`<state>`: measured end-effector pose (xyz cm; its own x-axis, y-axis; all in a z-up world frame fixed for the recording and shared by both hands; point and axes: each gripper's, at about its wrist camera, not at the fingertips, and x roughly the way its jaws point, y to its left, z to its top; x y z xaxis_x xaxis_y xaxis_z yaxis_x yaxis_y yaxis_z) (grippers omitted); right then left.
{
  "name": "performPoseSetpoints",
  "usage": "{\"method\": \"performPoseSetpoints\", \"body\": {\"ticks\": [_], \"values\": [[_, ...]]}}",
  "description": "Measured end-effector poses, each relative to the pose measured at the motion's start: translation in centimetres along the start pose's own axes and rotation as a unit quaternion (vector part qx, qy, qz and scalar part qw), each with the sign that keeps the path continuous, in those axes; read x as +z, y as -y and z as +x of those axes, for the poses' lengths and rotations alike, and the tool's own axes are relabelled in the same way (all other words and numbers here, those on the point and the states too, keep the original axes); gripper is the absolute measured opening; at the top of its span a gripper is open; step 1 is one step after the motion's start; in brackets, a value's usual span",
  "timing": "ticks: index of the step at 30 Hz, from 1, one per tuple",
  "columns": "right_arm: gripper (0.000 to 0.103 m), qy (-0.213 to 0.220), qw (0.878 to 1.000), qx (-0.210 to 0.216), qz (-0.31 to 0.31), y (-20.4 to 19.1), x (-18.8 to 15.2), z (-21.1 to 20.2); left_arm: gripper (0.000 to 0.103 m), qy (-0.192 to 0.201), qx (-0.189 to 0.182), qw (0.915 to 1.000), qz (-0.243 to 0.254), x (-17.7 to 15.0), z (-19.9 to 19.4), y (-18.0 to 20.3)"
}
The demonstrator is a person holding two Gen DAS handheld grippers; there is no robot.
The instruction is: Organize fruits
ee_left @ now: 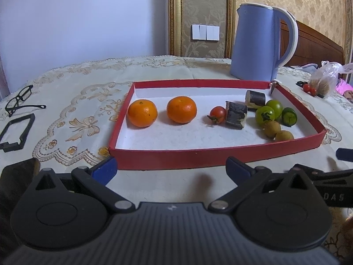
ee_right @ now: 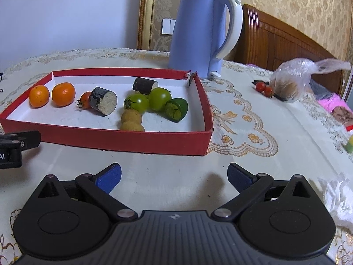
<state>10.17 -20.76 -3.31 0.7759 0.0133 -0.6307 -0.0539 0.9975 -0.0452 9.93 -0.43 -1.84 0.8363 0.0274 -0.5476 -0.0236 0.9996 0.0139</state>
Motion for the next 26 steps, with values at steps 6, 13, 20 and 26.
{"method": "performPoseSetpoints", "body": {"ticks": [6,13,20,26], "values": [[0.103,-0.012,0.999,0.024,0.030,0.89,0.01,0.41,0.103,-0.009,-0.004,0.9999,-0.004,0.01,0.16,-0.12],[0.103,-0.012,0.999,0.024,0.030,0.84,0.00,0.40,0.103,-0.023,-0.014,0.9996,-0.005,-0.01,0.42,-0.22],[0.103,-0.012,0.999,0.024,0.030,0.84,-0.01,0.40,0.103,-0.023,-0.018,0.9996,0.001,-0.02,0.41,-0.03],[0.103,-0.012,0.999,0.024,0.030,0.85,0.00,0.41,0.103,-0.003,0.000,0.9999,0.014,-0.17,-0.02,0.52]]}}
